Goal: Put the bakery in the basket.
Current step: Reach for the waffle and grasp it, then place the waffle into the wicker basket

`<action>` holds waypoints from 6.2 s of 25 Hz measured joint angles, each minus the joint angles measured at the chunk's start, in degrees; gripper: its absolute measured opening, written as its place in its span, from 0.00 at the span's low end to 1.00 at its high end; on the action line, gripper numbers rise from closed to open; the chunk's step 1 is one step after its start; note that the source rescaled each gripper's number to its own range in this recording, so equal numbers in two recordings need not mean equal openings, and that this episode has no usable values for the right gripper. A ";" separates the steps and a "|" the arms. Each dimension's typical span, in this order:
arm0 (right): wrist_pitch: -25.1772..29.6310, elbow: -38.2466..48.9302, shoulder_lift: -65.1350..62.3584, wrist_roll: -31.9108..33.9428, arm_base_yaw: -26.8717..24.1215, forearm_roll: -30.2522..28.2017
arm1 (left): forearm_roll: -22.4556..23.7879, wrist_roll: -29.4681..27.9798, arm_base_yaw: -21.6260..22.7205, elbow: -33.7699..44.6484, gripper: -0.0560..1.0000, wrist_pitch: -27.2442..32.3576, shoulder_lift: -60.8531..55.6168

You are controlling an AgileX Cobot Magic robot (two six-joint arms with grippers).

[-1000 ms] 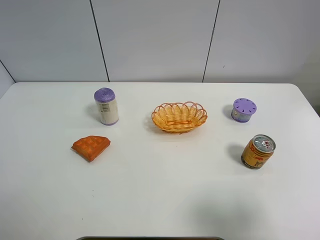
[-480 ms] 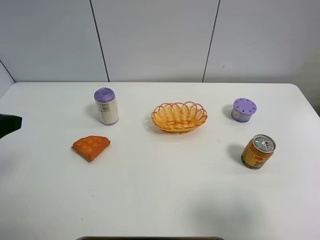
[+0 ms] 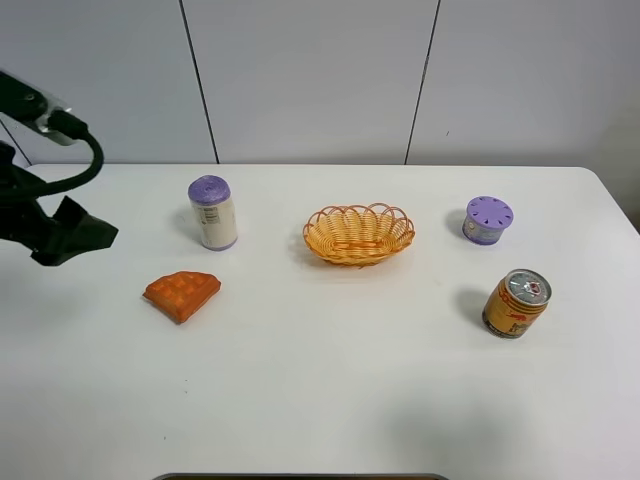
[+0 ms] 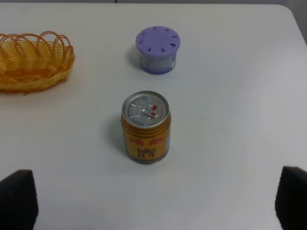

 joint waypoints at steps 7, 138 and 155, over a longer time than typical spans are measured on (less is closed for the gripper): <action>0.00 0.00 0.00 0.00 0.00 0.00 | 3.18 -0.46 -3.68 -5.15 1.00 -0.43 13.69; 0.00 0.00 0.00 0.00 0.00 0.00 | 2.81 -28.10 -18.63 -7.10 0.13 -36.11 22.46; 0.00 0.00 0.00 0.05 0.00 0.00 | 2.81 -28.95 -24.79 -15.72 0.13 -53.62 42.70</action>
